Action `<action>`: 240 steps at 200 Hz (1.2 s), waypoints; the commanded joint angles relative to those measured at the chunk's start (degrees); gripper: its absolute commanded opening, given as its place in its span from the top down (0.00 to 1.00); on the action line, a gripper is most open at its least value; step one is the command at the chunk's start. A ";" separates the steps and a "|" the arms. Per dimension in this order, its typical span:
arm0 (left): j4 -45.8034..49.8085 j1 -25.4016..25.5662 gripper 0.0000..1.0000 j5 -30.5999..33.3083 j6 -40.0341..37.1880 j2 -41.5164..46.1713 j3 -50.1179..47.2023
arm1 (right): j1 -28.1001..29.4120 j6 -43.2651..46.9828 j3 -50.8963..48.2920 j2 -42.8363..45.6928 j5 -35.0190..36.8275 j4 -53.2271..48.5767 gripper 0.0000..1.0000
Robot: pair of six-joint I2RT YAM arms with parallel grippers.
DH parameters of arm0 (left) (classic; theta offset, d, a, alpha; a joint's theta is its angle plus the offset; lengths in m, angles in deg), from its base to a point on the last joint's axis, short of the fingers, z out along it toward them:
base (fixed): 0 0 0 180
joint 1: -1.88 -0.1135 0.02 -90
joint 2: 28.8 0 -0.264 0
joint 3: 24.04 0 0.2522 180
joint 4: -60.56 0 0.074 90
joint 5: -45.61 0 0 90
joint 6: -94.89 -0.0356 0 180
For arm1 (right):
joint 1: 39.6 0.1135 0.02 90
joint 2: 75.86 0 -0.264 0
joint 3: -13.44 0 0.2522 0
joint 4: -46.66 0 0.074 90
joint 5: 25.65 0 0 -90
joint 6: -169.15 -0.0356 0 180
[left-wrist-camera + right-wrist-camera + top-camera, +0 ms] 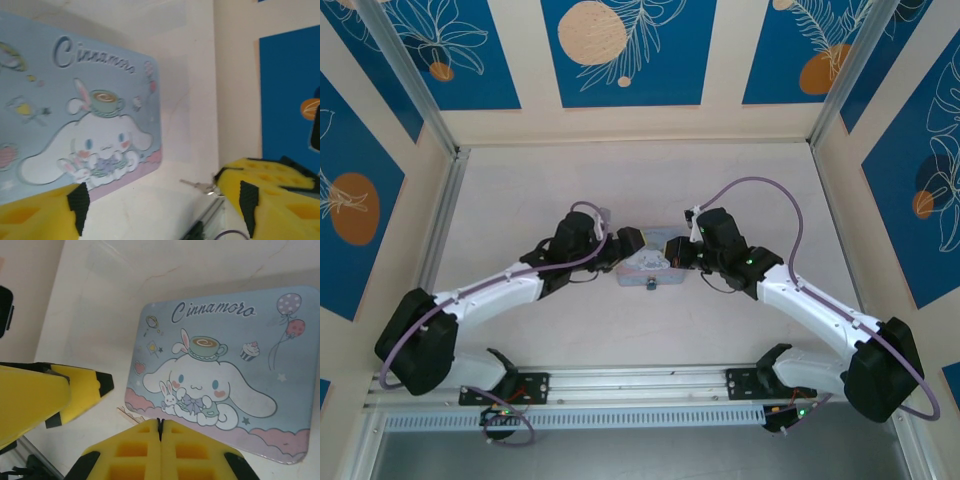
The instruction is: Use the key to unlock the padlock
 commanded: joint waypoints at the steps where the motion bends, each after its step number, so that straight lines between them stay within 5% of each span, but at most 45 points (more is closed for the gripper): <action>1: -4.02 1.07 0.28 -0.58 1.24 -2.16 3.17 | -0.30 -2.35 -0.30 -0.25 -2.41 2.50 1.00; 33: -5.52 2.08 0.41 -0.85 2.06 -4.91 4.77 | -0.63 -2.82 -0.64 -0.51 -2.62 3.38 1.00; 240: -5.58 3.78 0.80 0.00 2.37 -9.28 7.71 | -1.69 -4.14 -2.97 -0.52 -4.01 5.46 1.00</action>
